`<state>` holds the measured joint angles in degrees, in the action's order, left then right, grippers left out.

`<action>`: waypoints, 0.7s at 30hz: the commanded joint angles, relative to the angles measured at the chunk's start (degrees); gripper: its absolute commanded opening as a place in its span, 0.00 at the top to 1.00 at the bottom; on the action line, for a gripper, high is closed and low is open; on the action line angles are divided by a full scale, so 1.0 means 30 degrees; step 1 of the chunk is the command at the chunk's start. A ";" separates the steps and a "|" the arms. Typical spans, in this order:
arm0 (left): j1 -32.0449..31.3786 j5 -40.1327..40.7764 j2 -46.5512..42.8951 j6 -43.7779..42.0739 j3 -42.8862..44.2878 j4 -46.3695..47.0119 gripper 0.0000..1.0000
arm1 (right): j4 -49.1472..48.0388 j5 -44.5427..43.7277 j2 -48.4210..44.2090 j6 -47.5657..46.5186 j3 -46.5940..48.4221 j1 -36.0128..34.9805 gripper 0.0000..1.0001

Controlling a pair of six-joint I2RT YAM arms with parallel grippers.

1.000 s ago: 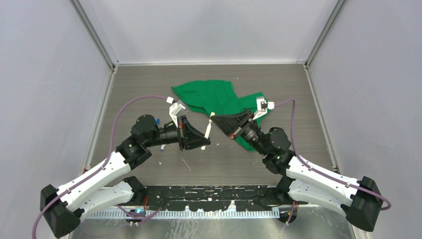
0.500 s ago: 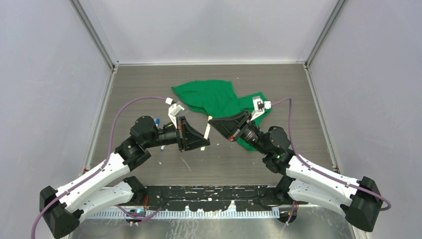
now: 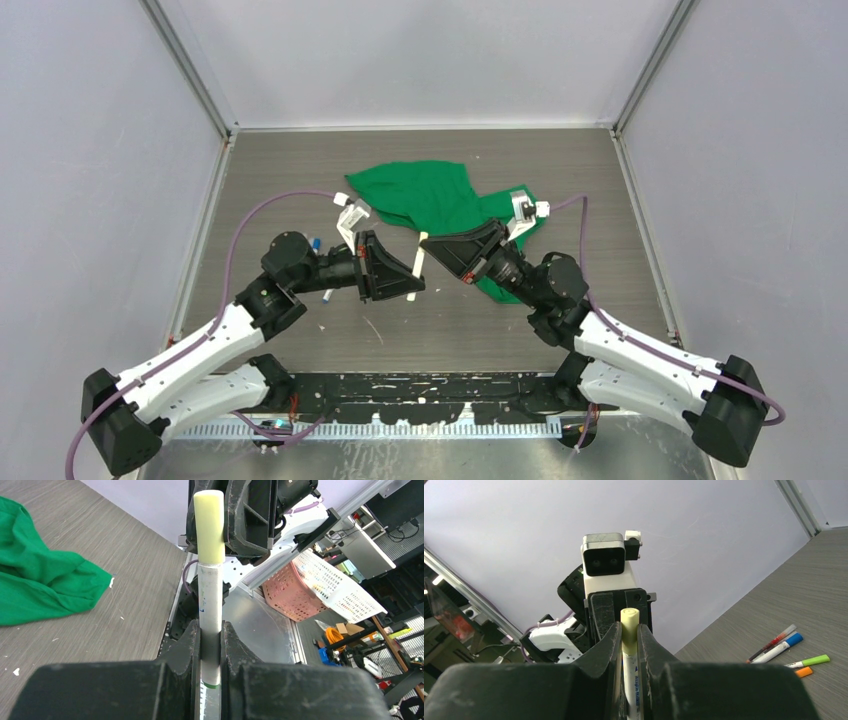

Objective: Insert the pens into the pen caps
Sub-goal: Insert the pen cap onto the pen.

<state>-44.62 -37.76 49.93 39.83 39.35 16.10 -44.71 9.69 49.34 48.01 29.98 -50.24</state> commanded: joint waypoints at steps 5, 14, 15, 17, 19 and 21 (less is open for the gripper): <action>0.0039 0.1557 -0.0055 -0.0449 0.0535 0.2290 1.00 | 0.3693 0.1782 0.0461 -0.0437 0.0614 -0.0330 0.99; 0.0093 0.4032 -0.0625 -0.2842 0.1202 -0.0739 1.00 | 0.8839 -0.0839 0.0895 -0.1508 0.1772 -0.1627 0.99; 0.0117 0.4145 -0.0634 -0.2833 0.1193 -0.0715 1.00 | 0.8890 -0.1032 0.0944 -0.1527 0.1721 -0.1847 0.99; 0.0126 0.4295 -0.0648 -0.2797 0.1208 -0.0664 1.00 | 0.8806 -0.1443 0.0903 -0.1534 0.1530 -0.2244 0.99; 0.0163 0.4338 -0.0620 -0.2712 0.1183 -0.0528 1.00 | 0.8692 -0.1931 0.0799 -0.1495 0.1251 -0.2523 0.99; 0.0153 0.4320 -0.0586 -0.2595 0.1136 -0.0321 1.00 | 0.8437 -0.2315 0.0751 -0.1326 0.0931 -0.2783 0.99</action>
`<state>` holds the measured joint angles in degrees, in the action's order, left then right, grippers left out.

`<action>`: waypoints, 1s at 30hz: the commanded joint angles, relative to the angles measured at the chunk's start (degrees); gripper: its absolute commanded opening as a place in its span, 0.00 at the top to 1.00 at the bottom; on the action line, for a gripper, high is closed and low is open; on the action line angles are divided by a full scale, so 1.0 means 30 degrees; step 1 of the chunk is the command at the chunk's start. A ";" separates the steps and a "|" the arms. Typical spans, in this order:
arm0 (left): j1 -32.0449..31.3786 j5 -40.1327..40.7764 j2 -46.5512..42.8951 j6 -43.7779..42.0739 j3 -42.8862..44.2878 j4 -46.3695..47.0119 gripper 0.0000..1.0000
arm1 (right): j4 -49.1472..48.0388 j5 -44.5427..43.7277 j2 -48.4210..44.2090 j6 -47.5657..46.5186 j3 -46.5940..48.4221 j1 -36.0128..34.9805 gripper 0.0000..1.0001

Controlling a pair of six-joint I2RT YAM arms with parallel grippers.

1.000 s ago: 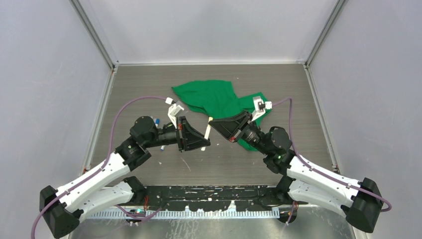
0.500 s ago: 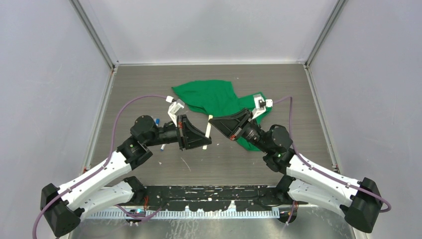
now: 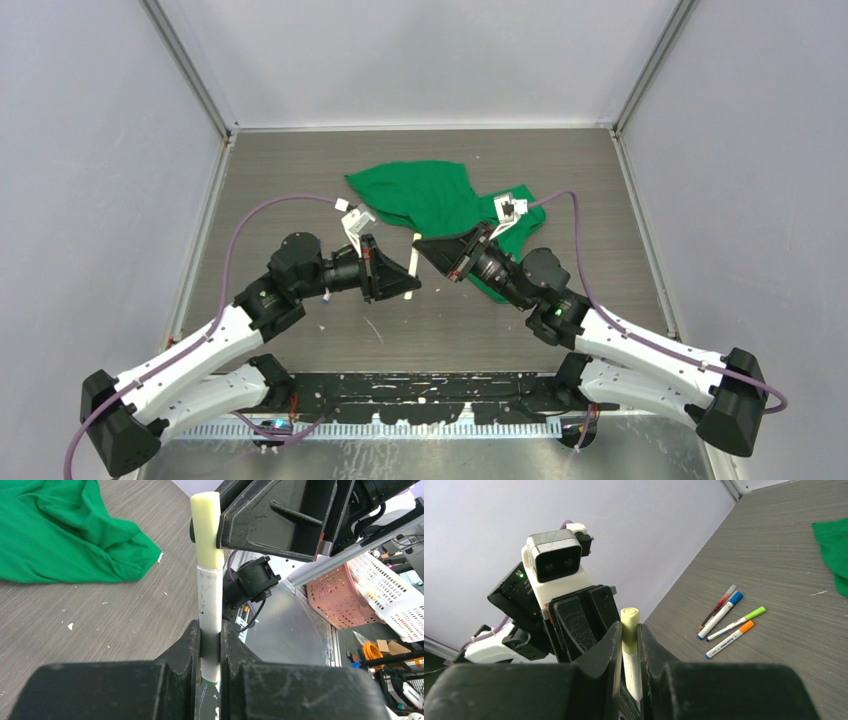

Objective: Insert the pens into the pen caps
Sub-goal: Insert the pen cap onto the pen.

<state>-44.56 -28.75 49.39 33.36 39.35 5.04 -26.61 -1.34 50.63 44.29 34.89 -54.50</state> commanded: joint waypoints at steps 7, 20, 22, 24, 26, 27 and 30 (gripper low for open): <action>0.0301 0.1403 -0.0528 -0.0182 0.1036 0.3922 1.00 | 0.1453 0.1266 0.0222 -0.0108 -0.1727 -0.2183 0.99; 0.1057 -0.1307 -0.0511 0.2037 0.0403 0.7171 1.00 | 0.1694 0.2081 -0.0651 -0.0624 -0.2814 -0.2188 1.00; 0.1124 -0.1294 -0.0529 0.2134 0.0334 0.7255 1.00 | 0.1735 0.2193 -0.0654 -0.0669 -0.2828 -0.2192 0.99; 0.1265 -0.1313 -0.0622 0.2204 0.0229 0.7338 1.00 | 0.1977 0.2275 -0.0638 -0.0754 -0.2814 -0.2191 0.99; 0.1314 -0.1238 -0.0693 0.2237 0.0185 0.7347 1.00 | 0.2121 0.2322 -0.0645 -0.0681 -0.2882 -0.2190 0.99; 0.1364 -0.1165 -0.0714 0.2216 0.0161 0.7322 1.00 | 0.2131 0.2323 -0.0647 -0.0523 -0.2935 -0.2176 0.99; 0.1569 -0.0927 -0.0739 0.2156 0.0032 0.7392 1.00 | 0.2098 0.2477 -0.0456 0.0052 -0.2985 -0.2193 1.00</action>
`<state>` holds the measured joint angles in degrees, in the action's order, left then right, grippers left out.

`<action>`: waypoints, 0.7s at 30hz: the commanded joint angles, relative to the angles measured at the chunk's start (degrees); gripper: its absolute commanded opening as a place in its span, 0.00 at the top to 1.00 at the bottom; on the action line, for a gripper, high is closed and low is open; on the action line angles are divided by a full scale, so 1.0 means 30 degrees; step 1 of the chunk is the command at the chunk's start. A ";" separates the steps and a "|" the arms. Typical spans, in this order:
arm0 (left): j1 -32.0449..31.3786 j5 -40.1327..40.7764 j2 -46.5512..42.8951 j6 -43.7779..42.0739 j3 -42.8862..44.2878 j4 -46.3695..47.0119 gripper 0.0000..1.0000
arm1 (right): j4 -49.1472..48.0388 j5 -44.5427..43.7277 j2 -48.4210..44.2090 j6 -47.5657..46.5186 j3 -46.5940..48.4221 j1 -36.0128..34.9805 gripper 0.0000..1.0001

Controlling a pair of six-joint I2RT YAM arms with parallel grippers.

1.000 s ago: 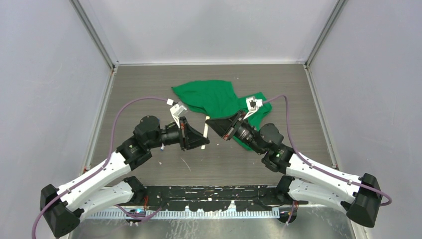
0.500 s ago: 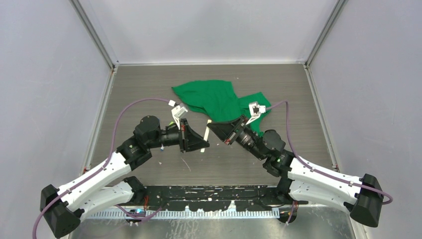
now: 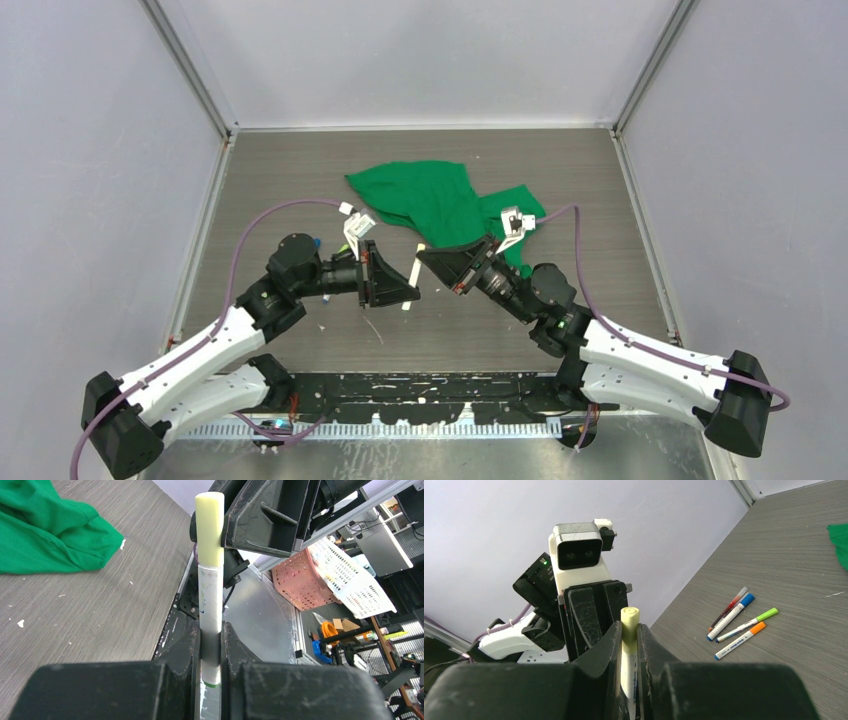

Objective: Insert the pens into the pen caps
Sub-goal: Insert the pen cap onto the pen.

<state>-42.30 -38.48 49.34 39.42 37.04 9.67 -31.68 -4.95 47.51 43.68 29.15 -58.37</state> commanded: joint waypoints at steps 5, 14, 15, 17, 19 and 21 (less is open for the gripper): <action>0.1096 0.2440 -0.0458 0.0045 0.0788 0.6441 1.00 | 0.3841 0.3786 0.0586 0.0922 -0.1466 -0.0947 0.99; 0.1223 0.2470 -0.0067 0.0073 0.0721 0.7107 1.00 | 0.3600 0.3683 0.0683 0.1419 -0.1840 -0.1254 0.99; 0.1260 0.2483 -0.0011 0.0088 0.0706 0.7197 1.00 | 0.3447 0.3787 0.0761 0.1543 -0.1923 -0.1296 0.99; 0.1294 0.2449 0.0083 0.0197 0.0692 0.7472 1.00 | 0.3292 0.3911 0.0906 0.1571 -0.2036 -0.1445 1.00; 0.1396 0.2196 0.0170 0.0478 0.0706 0.7837 1.00 | 0.3464 0.3990 0.0994 0.1424 -0.2031 -0.1616 0.99; 0.1510 0.2027 0.0202 0.0695 0.0748 0.7997 1.00 | 0.3667 0.4131 0.0941 0.1378 -0.2136 -0.1681 0.99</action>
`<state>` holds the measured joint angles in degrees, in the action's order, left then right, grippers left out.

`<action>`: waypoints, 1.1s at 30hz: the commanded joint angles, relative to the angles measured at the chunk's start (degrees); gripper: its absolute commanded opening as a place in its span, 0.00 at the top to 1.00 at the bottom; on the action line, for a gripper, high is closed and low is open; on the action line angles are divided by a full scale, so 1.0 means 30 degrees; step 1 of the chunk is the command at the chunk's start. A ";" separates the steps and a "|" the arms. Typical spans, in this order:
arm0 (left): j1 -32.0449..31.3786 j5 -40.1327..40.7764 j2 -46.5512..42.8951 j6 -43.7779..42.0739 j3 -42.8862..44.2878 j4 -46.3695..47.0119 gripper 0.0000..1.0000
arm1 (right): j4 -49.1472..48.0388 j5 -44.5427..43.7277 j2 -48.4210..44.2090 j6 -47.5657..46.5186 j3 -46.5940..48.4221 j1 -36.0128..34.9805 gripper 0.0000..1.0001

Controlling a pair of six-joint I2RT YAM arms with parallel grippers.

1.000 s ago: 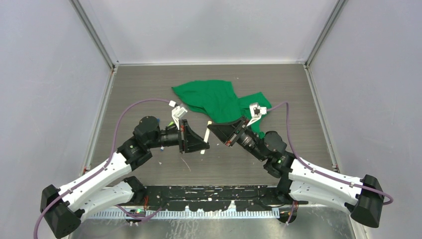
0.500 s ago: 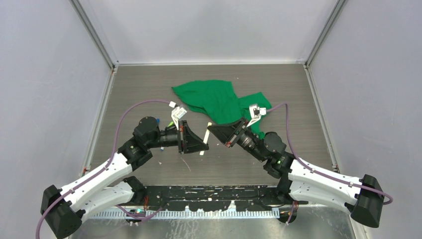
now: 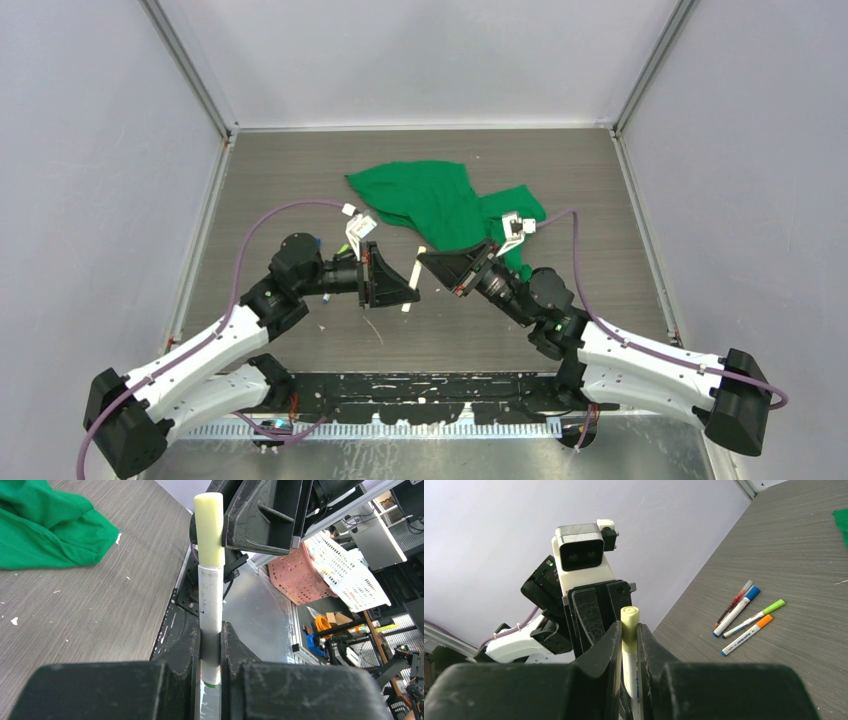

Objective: Insert the pens into the pen caps
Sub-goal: Insert the pen cap onto the pen.

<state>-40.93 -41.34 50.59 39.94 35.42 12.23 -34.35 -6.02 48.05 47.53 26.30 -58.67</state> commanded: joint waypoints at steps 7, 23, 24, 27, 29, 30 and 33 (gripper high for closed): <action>0.1643 0.2308 -0.0150 0.1364 0.1260 0.7740 1.00 | 0.5308 0.4590 0.0565 -0.0427 -0.1593 -0.2152 1.00; 0.1895 0.1019 0.0086 0.1039 0.1290 0.6422 1.00 | 0.6548 0.3226 -0.0381 -0.0587 -0.1078 -0.2183 0.99; 0.1894 0.0782 0.0076 0.0601 0.1403 0.5545 1.00 | 0.7252 0.2460 -0.0696 -0.0565 -0.0812 -0.2140 0.99; 0.1894 0.1148 -0.0431 -0.1591 0.1717 0.1232 1.00 | 0.8532 0.1138 -0.2739 -0.1097 -0.0387 -0.1967 0.85; 0.1920 0.1613 -0.0965 -0.2988 0.1898 -0.1275 1.00 | 0.9762 0.0172 -0.4013 -0.1926 0.0122 -0.1855 0.58; 0.1960 0.1673 -0.1117 -0.3729 0.2193 -0.2690 1.00 | 1.0517 -0.0240 -0.4472 -0.2447 0.0653 -0.1780 0.44; 0.2004 0.1100 -0.1156 -0.6034 0.3530 -0.6423 1.00 | 1.3166 -0.1166 -0.4622 -0.4313 0.2295 -0.1335 0.16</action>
<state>-35.22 -37.43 48.77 33.01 39.72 8.05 -3.14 -3.38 35.75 42.50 25.08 -63.99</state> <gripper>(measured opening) 0.108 0.724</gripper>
